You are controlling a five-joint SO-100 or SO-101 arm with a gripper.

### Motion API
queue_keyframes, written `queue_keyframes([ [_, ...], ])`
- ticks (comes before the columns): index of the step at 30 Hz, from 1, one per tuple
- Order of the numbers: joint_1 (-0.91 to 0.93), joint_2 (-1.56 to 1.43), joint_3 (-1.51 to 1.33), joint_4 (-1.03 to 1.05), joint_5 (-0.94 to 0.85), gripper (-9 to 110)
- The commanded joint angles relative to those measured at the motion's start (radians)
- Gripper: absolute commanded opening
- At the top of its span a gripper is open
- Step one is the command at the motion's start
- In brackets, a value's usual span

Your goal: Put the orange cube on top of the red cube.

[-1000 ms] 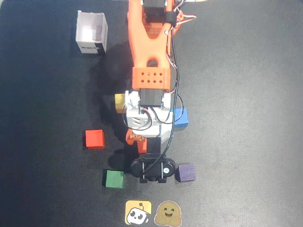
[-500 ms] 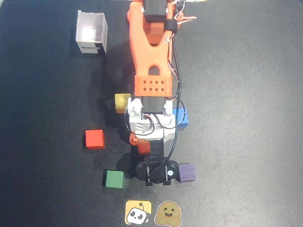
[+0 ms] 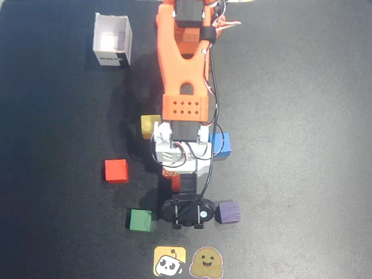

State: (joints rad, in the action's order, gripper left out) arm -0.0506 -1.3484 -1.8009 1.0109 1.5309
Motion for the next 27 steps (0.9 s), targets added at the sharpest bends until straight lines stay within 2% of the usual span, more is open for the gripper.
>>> queue_keyframes([
  [1,0.012,-0.069,0.043,0.037,0.011,5],
  [8,0.083,-0.164,0.133,0.216,0.025,5],
  [16,0.215,-0.285,0.103,0.298,0.02,5],
  [27,0.488,-0.241,0.115,0.348,-0.101,5],
])
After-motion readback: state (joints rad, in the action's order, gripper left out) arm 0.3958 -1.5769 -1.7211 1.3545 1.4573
